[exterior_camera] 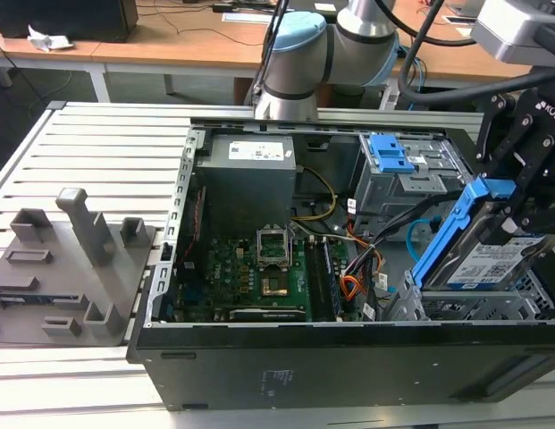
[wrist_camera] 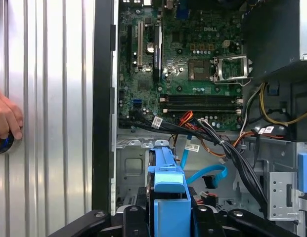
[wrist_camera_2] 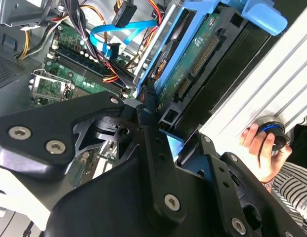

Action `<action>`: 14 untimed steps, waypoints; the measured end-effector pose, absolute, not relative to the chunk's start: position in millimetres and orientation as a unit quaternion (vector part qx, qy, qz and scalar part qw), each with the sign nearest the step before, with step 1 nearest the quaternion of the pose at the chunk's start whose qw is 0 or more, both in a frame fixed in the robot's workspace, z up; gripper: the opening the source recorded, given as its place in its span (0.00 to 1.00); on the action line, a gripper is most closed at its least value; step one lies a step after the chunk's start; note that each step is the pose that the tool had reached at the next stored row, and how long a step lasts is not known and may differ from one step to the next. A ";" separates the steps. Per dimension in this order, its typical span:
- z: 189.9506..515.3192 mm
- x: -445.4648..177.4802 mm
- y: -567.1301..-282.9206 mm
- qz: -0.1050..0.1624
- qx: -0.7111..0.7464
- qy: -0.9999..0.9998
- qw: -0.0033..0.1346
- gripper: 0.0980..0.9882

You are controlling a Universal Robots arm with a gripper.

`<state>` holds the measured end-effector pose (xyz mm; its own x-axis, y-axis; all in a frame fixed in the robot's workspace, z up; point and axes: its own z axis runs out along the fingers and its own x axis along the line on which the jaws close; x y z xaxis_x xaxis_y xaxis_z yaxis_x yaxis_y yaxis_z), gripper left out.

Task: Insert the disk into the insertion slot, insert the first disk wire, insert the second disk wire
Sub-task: 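Insert the disk into the insertion slot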

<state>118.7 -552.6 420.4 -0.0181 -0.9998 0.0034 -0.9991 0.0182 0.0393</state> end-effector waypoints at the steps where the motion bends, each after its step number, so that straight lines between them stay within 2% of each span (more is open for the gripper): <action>1: 419.1 118.7 -552.6 -0.013 0.701 -0.713 0.015 0.30; 14: 402.0 118.7 -552.6 -0.013 0.701 -0.713 0.015 0.30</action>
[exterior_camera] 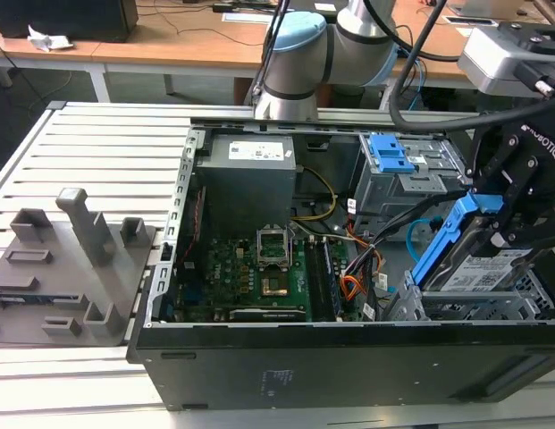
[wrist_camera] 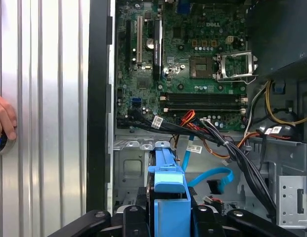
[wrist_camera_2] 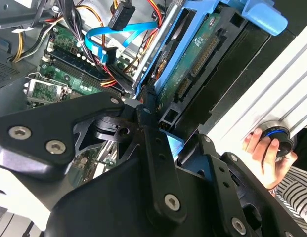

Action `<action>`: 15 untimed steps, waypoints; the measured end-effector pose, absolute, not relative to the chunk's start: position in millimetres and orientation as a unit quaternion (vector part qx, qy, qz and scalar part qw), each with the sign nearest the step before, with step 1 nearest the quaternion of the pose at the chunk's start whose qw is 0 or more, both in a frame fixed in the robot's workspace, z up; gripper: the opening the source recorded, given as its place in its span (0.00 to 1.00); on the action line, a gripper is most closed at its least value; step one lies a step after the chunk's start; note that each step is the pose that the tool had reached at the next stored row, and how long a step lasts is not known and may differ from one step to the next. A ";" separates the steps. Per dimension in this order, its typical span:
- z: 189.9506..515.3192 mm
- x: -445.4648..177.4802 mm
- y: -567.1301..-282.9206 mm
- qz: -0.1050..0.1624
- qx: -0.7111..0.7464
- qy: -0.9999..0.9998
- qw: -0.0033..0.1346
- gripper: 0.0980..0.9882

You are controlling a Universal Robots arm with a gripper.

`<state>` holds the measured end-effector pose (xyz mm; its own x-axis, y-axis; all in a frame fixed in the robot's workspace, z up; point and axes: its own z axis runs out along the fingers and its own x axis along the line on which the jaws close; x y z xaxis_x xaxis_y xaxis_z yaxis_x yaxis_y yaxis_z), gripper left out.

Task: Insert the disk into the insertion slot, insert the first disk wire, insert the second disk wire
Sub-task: 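Insert the disk into the insertion slot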

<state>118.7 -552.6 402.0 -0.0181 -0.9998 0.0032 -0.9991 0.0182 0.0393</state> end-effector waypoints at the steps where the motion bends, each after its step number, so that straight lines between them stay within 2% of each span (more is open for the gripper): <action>1: 401.0 118.7 -552.6 -0.013 0.701 -0.713 0.015 0.30; 11: 398.7 118.7 -552.6 -0.013 0.701 -0.713 0.015 0.30; 12: 398.7 118.7 -552.7 -0.013 0.701 -0.713 0.015 0.31; 13: 398.7 118.7 -552.6 -0.013 0.701 -0.713 0.015 0.38; 14: 398.6 118.7 -552.6 -0.013 0.701 -0.713 0.015 0.38; 15: 398.6 118.7 -552.6 -0.013 0.701 -0.713 0.015 0.45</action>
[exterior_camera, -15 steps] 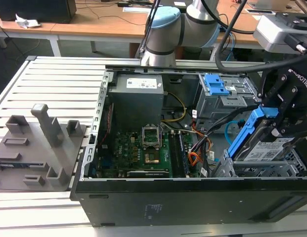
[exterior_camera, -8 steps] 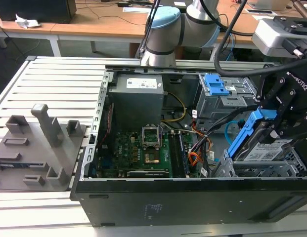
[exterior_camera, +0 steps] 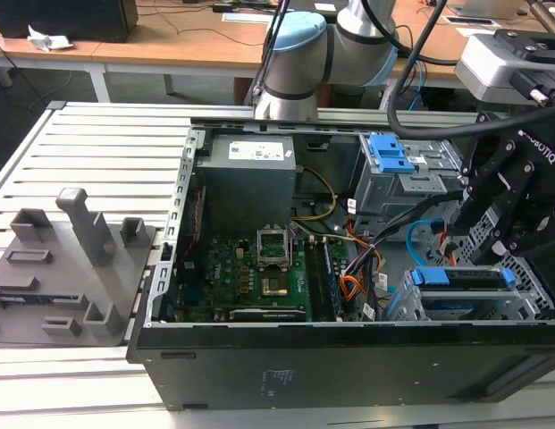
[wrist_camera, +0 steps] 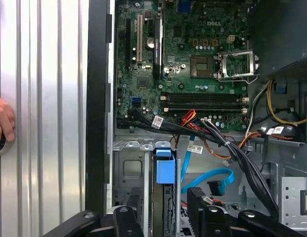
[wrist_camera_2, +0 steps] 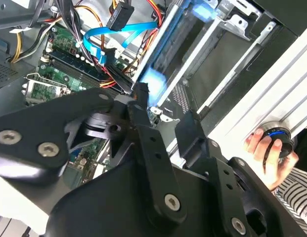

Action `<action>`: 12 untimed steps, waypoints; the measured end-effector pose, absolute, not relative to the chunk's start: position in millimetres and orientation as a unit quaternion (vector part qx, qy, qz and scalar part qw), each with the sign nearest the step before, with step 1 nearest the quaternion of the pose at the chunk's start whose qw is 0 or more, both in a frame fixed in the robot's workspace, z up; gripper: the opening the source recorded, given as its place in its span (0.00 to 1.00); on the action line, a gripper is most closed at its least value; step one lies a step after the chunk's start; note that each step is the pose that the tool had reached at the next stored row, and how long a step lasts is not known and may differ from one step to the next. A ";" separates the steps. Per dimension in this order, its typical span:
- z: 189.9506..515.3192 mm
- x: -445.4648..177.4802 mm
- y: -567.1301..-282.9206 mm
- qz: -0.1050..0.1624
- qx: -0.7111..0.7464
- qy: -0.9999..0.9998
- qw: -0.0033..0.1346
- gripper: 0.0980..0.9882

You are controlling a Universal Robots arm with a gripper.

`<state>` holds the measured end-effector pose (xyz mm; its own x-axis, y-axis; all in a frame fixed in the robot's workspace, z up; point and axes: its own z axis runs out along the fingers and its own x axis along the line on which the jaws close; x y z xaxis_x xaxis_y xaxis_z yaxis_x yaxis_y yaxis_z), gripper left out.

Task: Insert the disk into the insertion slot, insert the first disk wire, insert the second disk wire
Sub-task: 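Insert the disk into the insertion slot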

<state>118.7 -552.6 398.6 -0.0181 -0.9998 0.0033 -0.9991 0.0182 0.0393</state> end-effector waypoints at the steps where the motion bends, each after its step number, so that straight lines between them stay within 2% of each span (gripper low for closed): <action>1: 398.6 118.7 -552.6 -0.013 0.701 -0.713 0.015 0.45; 12: 398.4 118.7 -552.6 -0.013 0.701 -0.713 0.015 0.44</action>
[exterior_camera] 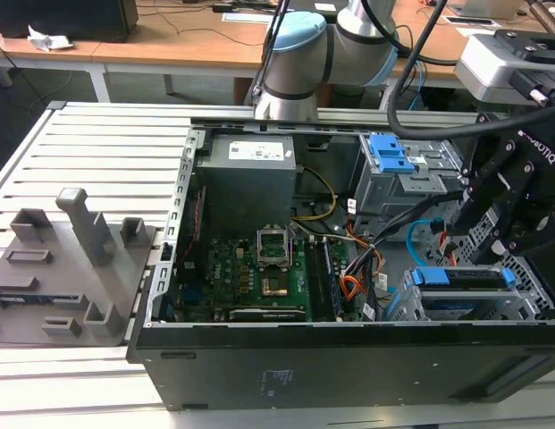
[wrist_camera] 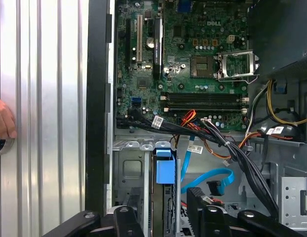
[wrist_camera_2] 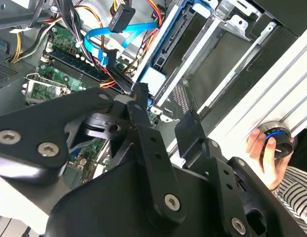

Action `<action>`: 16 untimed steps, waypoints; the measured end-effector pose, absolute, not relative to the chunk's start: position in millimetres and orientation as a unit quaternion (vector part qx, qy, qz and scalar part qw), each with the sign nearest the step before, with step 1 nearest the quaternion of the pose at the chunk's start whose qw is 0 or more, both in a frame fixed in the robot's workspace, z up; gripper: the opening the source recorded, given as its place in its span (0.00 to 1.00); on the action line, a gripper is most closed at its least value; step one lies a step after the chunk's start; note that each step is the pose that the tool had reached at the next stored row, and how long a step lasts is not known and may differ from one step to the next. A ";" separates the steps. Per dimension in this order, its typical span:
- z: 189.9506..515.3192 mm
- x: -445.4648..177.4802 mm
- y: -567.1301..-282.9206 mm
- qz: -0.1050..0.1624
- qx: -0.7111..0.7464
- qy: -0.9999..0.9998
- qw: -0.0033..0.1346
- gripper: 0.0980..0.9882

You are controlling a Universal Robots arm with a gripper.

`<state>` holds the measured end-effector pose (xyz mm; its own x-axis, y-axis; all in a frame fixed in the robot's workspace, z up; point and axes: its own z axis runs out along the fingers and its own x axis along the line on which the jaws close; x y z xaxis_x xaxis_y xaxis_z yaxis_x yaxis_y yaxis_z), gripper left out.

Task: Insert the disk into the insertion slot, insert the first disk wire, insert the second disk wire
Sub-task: 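Insert the disk into the insertion slot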

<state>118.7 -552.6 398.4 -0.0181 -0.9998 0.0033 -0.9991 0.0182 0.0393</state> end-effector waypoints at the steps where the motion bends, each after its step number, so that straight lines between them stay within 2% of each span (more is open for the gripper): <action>1: 398.4 118.7 -552.6 -0.013 0.701 -0.713 0.015 0.36; 2: 398.4 118.7 -552.6 -0.013 0.701 -0.713 0.015 0.29; 3: 398.4 118.7 -552.6 -0.013 0.701 -0.713 0.015 0.29; 4: 398.4 118.7 -552.6 -0.013 0.701 -0.713 0.015 0.22; 5: 398.3 118.7 -552.6 -0.013 0.701 -0.713 0.015 0.09; 6: 398.3 118.7 -552.6 -0.013 0.701 -0.713 0.015 0.02; 12: 397.5 127.5 -552.4 -0.014 0.700 -0.713 0.016 0.01; 16: 384.4 137.6 -552.2 -0.017 0.700 -0.713 0.019 0.01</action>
